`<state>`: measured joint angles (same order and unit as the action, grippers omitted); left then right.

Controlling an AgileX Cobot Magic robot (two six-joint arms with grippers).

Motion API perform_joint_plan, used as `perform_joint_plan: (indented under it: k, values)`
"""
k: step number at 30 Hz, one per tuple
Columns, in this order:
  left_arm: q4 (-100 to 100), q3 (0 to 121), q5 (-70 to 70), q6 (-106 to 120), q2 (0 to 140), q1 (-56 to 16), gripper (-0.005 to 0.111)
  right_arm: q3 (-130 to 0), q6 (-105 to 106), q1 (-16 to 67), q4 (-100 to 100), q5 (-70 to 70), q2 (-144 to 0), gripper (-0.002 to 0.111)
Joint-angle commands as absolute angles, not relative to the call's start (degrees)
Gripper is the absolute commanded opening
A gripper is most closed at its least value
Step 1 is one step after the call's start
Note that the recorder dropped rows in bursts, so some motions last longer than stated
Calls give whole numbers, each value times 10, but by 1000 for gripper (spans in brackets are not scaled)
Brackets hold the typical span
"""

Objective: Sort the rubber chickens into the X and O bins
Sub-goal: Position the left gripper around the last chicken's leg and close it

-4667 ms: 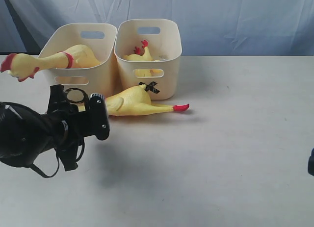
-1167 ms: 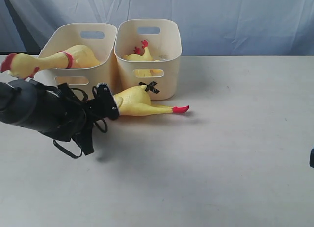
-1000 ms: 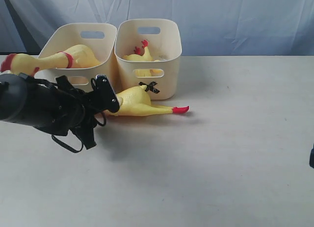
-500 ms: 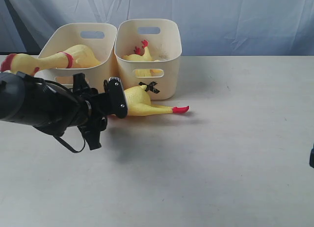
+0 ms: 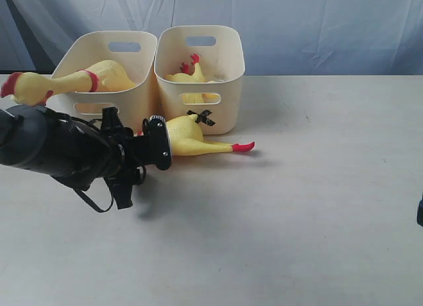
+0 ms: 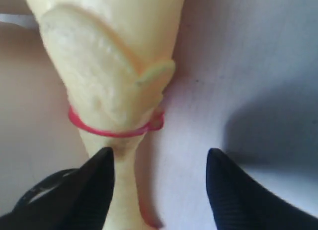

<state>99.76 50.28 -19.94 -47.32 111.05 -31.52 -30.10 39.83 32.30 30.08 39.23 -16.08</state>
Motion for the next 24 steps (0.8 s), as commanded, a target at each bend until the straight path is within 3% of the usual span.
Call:
perform_joint_plan:
  k: [1, 20, 24]
  values:
    - [999, 505, -226, -474, 1113, -315, 53, -298, 398, 320, 300, 382, -158, 0]
    - [999, 547, -223, -474, 1148, -315, 53, -298, 398, 320, 300, 378, -158, 0]
    - [999, 548, -222, -474, 1148, -315, 42, -298, 398, 320, 300, 378, -158, 0]
